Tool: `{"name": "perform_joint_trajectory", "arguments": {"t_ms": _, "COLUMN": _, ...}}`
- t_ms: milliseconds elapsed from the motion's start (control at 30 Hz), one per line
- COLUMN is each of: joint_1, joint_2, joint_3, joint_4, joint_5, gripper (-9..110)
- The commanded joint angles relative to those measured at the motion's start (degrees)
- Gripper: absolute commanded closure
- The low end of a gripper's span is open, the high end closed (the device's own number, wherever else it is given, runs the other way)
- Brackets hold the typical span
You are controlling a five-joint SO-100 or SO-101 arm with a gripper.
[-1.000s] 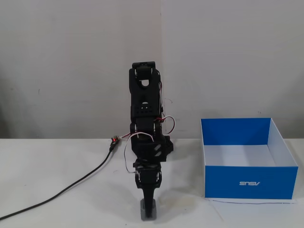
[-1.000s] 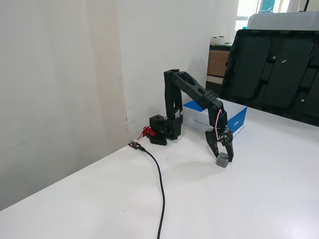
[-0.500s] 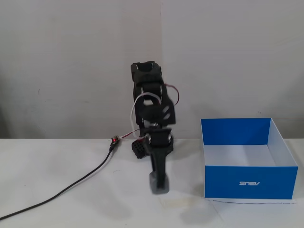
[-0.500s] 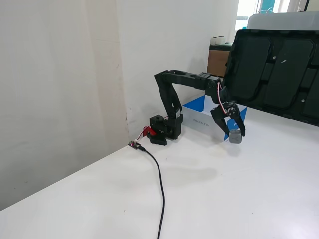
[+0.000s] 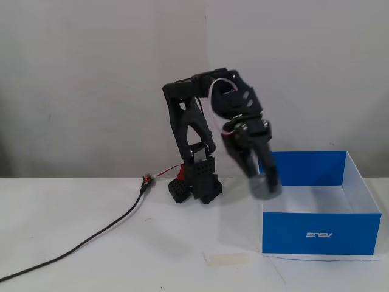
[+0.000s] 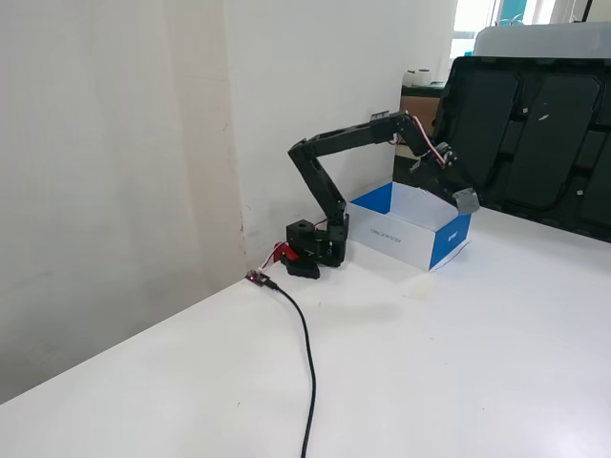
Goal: Pick the gray block and keep it in the box.
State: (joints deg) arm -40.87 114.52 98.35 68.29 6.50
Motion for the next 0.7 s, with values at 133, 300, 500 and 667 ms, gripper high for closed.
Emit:
{"name": "perform_joint_trajectory", "arguments": {"t_ms": 133, "joint_1": -15.56, "joint_2": 5.45, "joint_3": -1.93, "joint_4": 1.05, "joint_5": 0.0, "gripper": 101}}
{"name": "perform_joint_trajectory", "arguments": {"t_ms": 300, "joint_1": -23.38, "joint_2": 5.45, "joint_3": 1.14, "joint_4": 0.53, "joint_5": 0.62, "gripper": 101}}
{"name": "perform_joint_trajectory", "arguments": {"t_ms": 500, "joint_1": -29.97, "joint_2": 4.31, "joint_3": 5.36, "joint_4": -0.26, "joint_5": 1.14, "gripper": 101}}
{"name": "perform_joint_trajectory", "arguments": {"t_ms": 667, "joint_1": -30.85, "joint_2": 1.76, "joint_3": 7.03, "joint_4": -2.2, "joint_5": 1.14, "gripper": 101}}
